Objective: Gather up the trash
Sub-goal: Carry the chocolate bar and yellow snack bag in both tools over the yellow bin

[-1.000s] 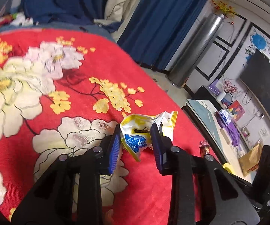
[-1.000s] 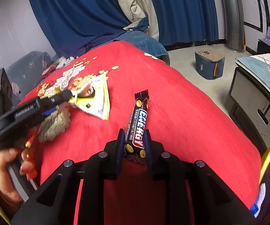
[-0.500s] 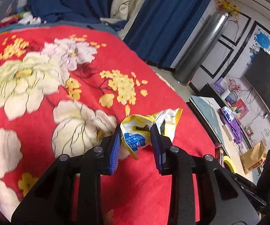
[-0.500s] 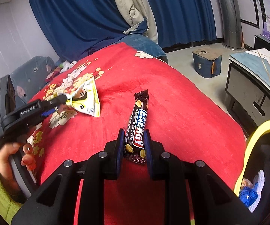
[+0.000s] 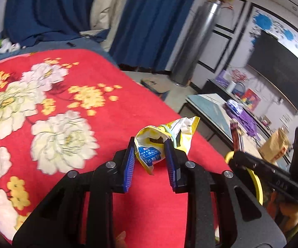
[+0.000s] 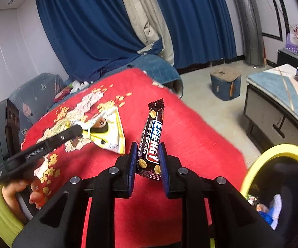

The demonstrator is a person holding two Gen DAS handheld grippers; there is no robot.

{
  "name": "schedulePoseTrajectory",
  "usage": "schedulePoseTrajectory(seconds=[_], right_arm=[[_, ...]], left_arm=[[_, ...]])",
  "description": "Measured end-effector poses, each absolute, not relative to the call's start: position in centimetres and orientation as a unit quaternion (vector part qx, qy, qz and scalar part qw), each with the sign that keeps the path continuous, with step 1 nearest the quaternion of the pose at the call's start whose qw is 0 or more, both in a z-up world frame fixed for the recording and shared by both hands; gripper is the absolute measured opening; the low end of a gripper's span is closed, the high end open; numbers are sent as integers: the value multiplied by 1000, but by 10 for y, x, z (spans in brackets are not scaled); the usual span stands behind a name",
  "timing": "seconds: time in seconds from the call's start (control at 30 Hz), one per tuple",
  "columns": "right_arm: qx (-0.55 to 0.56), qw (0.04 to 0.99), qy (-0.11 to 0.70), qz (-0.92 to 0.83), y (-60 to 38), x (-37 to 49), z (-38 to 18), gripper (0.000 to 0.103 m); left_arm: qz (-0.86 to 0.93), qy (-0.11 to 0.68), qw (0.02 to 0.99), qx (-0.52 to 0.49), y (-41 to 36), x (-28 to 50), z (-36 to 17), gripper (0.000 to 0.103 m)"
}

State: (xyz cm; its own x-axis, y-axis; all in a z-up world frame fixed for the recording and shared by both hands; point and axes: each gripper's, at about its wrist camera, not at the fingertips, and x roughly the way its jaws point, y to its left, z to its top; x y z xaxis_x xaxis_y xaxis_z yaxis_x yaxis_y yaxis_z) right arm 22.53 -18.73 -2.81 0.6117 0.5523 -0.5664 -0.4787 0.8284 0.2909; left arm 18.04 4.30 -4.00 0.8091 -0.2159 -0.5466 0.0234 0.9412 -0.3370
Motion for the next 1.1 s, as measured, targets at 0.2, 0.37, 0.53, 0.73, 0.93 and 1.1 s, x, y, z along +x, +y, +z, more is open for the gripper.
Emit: schedulePoseTrajectory(seconds=[0.2,0.37,0.53,0.73,0.93,1.1], right_arm=[[58,910,317,261,-229,214,-14,20],[63,920,312,231,-261,207,-13,20],[73,925,314,201,-294,201,-18,20],[68,930,322,164,-324,190,-32,20],[68,932,331,134,-346,180,-47,20],[65,935,333,108,-365,174,-56,20]], left_arm=[[-100,298,939,-137,9,182,-33,21],[-131,293,939,-122,-20,181,-28,21],[-160,292,937,-107,-50,182,-26,21],[-198,297,931,-82,-93,184,-29,21],[-223,301,925,-65,-122,181,-34,21],[-239,300,922,-51,-140,178,-35,21]])
